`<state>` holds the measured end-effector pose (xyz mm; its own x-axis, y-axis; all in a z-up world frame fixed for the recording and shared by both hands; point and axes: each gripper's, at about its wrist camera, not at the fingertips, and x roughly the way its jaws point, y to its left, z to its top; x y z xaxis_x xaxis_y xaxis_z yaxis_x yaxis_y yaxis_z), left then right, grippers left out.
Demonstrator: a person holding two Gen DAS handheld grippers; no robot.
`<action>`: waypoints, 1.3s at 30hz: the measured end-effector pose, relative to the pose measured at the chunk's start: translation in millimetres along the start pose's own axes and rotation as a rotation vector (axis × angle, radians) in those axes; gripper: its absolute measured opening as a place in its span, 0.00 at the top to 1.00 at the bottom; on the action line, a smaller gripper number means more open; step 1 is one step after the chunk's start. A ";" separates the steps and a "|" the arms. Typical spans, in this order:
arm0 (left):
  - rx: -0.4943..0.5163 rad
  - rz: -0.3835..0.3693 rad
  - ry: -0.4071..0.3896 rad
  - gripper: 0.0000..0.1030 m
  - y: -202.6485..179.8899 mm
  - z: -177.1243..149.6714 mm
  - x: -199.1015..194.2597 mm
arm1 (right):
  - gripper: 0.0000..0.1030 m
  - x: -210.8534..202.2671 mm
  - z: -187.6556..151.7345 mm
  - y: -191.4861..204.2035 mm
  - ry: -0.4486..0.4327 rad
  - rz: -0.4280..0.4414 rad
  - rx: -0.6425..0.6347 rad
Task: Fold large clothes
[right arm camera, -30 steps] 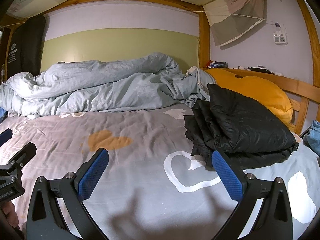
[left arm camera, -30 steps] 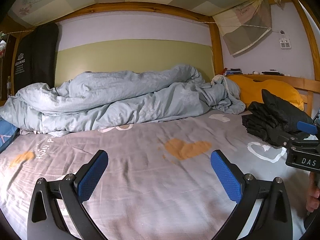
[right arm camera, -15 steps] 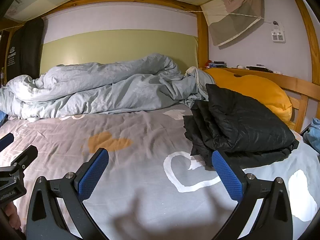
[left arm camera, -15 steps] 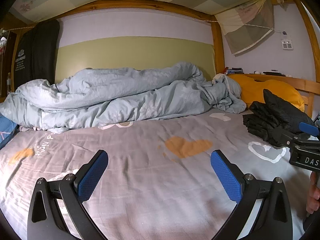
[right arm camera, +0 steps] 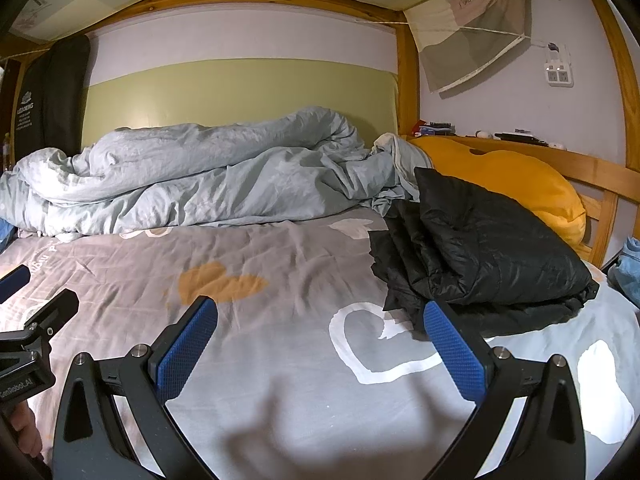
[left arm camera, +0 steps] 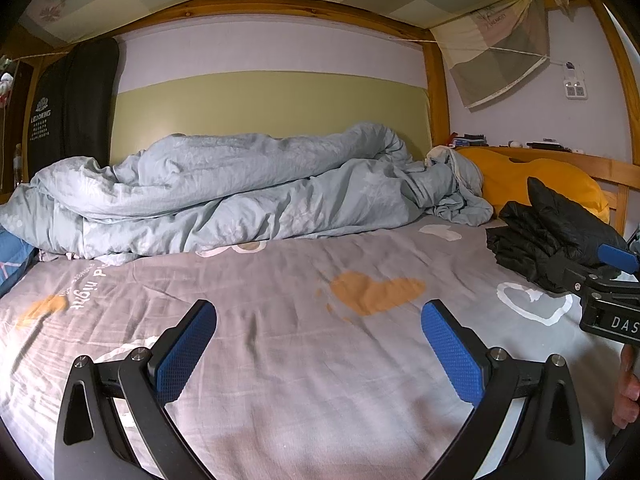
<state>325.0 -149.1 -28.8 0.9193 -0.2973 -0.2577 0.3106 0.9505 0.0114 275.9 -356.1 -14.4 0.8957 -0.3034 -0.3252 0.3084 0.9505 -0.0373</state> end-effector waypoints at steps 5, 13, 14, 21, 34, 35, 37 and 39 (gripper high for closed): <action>0.001 -0.001 0.000 0.00 0.5 0.7 0.7 | 0.00 -0.4 -0.5 0.5 0.004 0.004 0.002; 0.003 -0.001 0.001 0.00 0.3 0.0 0.1 | 0.00 0.1 -0.8 1.7 0.009 0.013 -0.002; 0.004 -0.001 0.001 0.00 0.9 0.0 0.6 | 0.00 0.4 -0.8 2.1 0.011 0.015 -0.003; 0.002 -0.002 0.002 0.00 1.0 0.6 1.2 | 0.00 -0.4 -0.8 3.0 0.010 0.016 -0.004; 0.003 -0.002 0.003 0.00 1.2 0.6 1.0 | 0.00 -0.3 -0.7 3.7 0.010 0.017 -0.006; 0.003 -0.002 0.002 0.00 1.3 1.3 1.3 | 0.00 -0.3 -0.7 3.3 0.011 0.017 -0.005; 0.004 -0.001 0.000 0.00 1.1 0.7 0.5 | 0.00 -0.5 -0.6 3.5 0.010 0.017 -0.005; 0.007 -0.002 0.002 0.00 1.9 0.4 1.9 | 0.00 -0.5 -0.6 3.9 0.010 0.016 -0.005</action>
<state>327.4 -147.9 -28.9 0.9180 -0.2995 -0.2598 0.3145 0.9491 0.0172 276.4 -352.1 -15.0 0.8973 -0.2875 -0.3350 0.2926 0.9555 -0.0363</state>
